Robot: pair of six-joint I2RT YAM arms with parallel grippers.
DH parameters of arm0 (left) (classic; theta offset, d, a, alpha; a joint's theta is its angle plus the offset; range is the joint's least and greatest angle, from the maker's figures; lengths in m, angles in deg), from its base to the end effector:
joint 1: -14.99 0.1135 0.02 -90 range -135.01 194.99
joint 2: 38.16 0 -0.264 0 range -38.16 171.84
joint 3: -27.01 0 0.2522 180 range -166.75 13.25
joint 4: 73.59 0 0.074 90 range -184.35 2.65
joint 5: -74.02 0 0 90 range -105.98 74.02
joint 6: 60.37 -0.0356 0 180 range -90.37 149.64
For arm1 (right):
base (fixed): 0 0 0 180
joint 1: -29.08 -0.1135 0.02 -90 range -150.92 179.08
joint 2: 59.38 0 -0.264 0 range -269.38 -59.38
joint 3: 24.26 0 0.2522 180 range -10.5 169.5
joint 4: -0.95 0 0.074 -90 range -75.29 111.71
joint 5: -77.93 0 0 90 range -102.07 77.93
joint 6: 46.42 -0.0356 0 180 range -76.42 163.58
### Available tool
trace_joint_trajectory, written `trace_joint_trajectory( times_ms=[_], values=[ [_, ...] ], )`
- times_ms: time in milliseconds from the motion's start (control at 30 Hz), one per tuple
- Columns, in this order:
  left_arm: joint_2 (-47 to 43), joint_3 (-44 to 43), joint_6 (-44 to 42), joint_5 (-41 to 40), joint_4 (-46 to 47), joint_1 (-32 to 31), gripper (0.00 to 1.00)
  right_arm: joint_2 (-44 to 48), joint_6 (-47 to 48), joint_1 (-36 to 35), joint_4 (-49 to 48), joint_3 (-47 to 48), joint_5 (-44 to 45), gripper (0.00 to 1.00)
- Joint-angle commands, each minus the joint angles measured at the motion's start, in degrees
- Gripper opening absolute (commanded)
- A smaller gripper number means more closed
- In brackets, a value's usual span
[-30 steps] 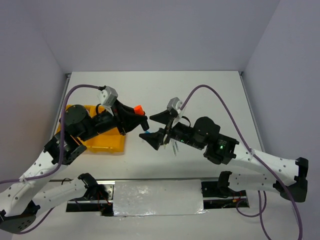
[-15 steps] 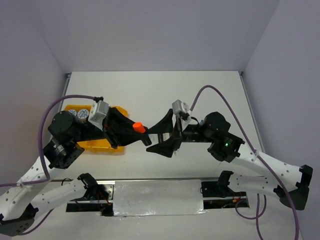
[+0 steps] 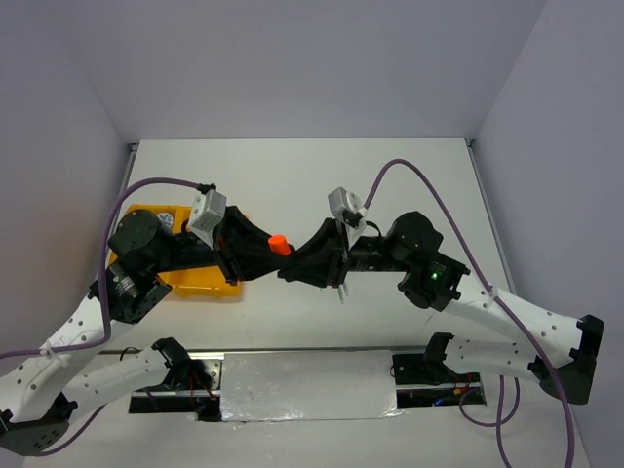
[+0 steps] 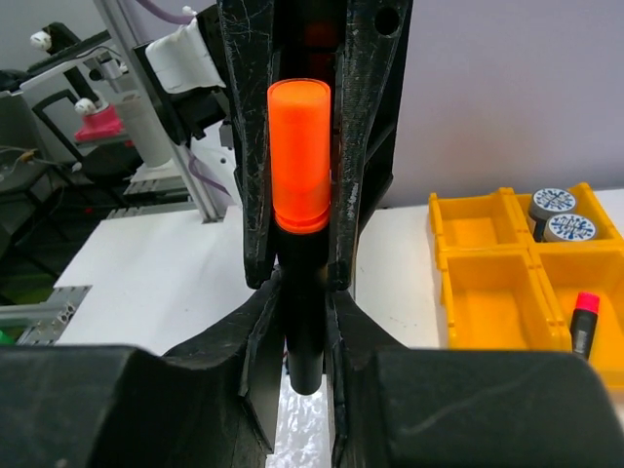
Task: Sort the stationery into containers
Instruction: Close the pen cap on the pen.
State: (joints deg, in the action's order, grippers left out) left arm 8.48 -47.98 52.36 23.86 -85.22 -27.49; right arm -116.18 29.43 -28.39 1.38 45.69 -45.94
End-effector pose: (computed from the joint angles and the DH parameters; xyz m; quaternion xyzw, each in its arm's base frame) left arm 0.1009 -0.1234 0.4544 0.3656 0.5059 -0.5778 0.5259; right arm 0.1027 0.1979 0.4146 -0.4319 0.4712 0.5847 0.4995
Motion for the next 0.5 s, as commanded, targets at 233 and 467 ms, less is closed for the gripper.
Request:
trace_joint_trajectory(
  times_ms=[233,467],
  values=[
    [0.6,-4.2,-2.1,-6.1,-2.0,-0.1,0.87,0.7,1.9,0.3,-2.3,1.6,0.3,0.0],
    [-2.2,-2.8,-2.1,-9.5,1.4,-0.1,0.99,1.0,1.8,0.8,-3.0,0.6,-1.3,0.0]
  ],
)
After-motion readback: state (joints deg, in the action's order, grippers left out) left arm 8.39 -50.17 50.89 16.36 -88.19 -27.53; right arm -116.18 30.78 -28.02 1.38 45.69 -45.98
